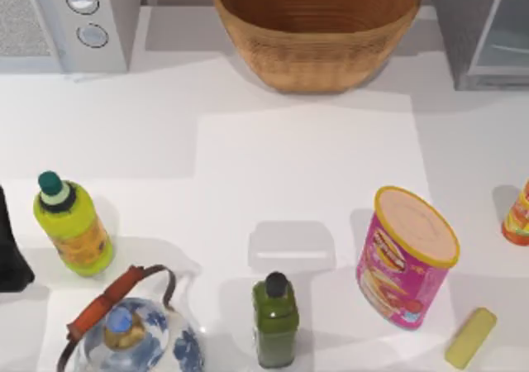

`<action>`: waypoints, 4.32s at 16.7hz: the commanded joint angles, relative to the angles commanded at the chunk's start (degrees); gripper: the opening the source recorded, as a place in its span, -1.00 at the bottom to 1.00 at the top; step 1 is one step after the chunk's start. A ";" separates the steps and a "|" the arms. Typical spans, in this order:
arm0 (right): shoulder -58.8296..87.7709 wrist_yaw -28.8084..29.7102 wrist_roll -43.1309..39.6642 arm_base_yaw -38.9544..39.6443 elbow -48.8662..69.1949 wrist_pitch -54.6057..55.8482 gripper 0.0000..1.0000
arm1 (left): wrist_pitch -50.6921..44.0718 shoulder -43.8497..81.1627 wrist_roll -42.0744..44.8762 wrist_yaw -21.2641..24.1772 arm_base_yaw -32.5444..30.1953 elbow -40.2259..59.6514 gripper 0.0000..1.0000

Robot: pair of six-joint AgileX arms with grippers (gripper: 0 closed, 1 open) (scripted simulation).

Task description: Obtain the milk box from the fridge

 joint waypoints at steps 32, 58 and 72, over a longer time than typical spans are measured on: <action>14.65 7.32 -0.05 7.06 32.64 -18.03 0.10 | 0.00 0.00 0.00 0.00 0.00 0.00 1.00; 7.73 7.22 0.11 6.86 34.46 -26.68 -1.00 | 0.00 0.00 0.00 0.00 0.00 0.00 1.00; -8.00 4.06 0.31 3.92 7.49 -16.08 -1.00 | 0.00 0.00 0.00 0.00 0.00 0.00 1.00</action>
